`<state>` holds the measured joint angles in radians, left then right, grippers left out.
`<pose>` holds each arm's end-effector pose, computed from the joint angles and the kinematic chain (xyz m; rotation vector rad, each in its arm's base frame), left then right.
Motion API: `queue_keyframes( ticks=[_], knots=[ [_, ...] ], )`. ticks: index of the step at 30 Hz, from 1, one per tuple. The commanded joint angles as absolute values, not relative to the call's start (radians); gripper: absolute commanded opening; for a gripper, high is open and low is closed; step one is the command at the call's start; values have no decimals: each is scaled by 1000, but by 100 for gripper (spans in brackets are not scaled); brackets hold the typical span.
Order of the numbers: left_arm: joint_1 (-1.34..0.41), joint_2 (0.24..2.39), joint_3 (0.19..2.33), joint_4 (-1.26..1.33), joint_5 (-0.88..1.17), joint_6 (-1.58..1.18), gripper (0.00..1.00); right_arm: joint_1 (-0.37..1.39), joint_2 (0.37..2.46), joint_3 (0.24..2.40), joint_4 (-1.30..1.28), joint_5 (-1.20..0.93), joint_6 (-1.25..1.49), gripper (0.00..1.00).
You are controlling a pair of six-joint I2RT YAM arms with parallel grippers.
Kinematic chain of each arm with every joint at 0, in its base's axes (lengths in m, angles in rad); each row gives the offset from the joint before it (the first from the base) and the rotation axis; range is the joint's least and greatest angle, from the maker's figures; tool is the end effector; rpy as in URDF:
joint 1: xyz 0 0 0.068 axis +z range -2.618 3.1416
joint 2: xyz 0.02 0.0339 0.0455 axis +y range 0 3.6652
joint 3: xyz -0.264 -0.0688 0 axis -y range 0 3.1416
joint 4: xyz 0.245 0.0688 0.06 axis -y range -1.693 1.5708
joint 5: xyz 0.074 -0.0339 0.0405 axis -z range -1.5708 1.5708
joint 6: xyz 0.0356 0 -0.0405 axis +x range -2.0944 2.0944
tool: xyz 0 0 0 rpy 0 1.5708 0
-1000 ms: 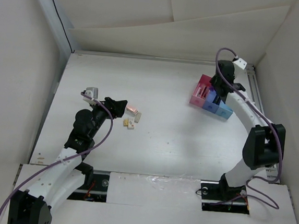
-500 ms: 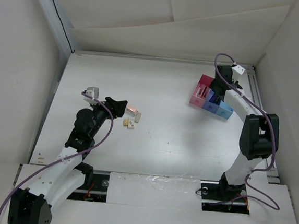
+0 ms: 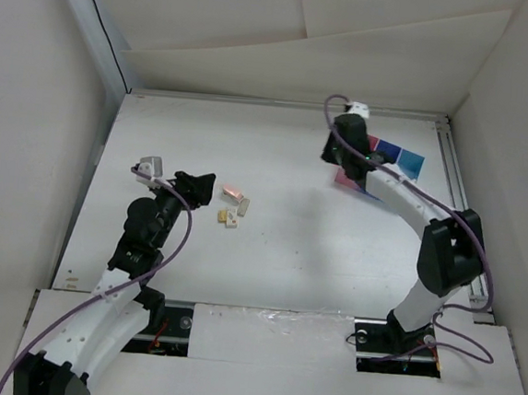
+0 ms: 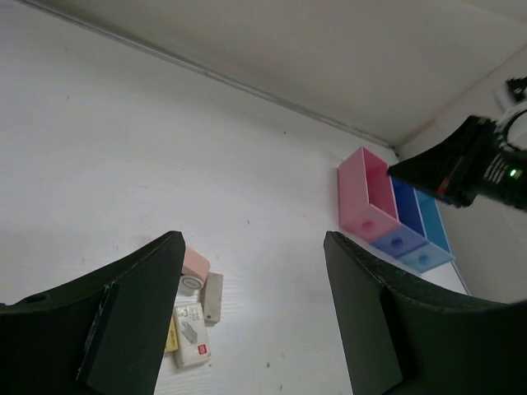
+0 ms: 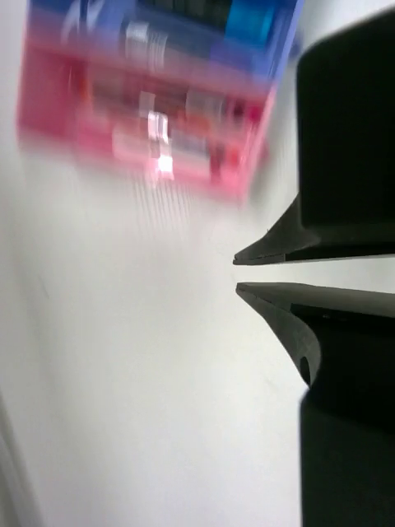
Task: Sort the stationery into containers
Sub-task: Pick up the stapler from the center of the board.
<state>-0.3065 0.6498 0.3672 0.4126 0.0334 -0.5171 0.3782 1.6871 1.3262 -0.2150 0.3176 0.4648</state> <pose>0.1622 -0.0526 0.2767 -0.1274 1.4731 -0.6967 0.3679 0.1342 0.2866 0.2747 2.1008 0.1605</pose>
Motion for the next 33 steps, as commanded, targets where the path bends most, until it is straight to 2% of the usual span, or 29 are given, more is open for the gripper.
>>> queue_keyframes(
  ticks=[1, 2, 3, 6, 7, 9, 10, 13, 19, 23, 27, 28, 29, 31, 33],
  knots=[
    [-308, 554, 374, 391, -122, -545, 65, 568, 1756, 1379, -156, 54, 324, 15],
    [-308, 501, 374, 379, -150, -558, 65, 606, 1784, 1393, -147, 42, 304, 15],
    [-308, 476, 364, 356, -176, -558, 65, 636, 1843, 1429, -147, 31, 276, 20],
    [-308, 387, 342, 327, -253, -588, 66, 728, 1928, 1508, -147, -9, 255, 48],
    [-308, 370, 342, 318, -267, -600, 66, 742, 1977, 1529, -147, -18, 239, 63],
    [-308, 329, 331, 304, -291, -609, 66, 761, 2025, 1601, -170, -67, 227, 73],
    [-308, 319, 331, 293, -291, -609, 66, 761, 2070, 1624, -187, -92, 218, 82],
    [-308, 305, 331, 293, -311, -609, 66, 770, 2141, 1734, -236, -135, 198, 90],
    [-308, 314, 331, 284, -311, -618, 66, 801, 2258, 1839, -308, -130, 176, 90],
    [-308, 314, 331, 284, -311, -618, 66, 801, 2299, 1858, -308, -104, 176, 77],
    [-308, 314, 331, 284, -311, -618, 66, 801, 2319, 1876, -319, -104, 176, 51],
    [-308, 314, 331, 284, -311, -618, 66, 801, 2319, 1876, -319, -104, 186, 29],
    [-308, 314, 331, 284, -311, -618, 66, 801, 2319, 1876, -310, -104, 186, 22],
    [-308, 314, 331, 284, -302, -618, 66, 801, 2297, 1853, -292, -95, 208, 7],
    [-308, 324, 331, 296, -287, -618, 66, 801, 2266, 1832, -241, -59, 221, 4]
  ],
)
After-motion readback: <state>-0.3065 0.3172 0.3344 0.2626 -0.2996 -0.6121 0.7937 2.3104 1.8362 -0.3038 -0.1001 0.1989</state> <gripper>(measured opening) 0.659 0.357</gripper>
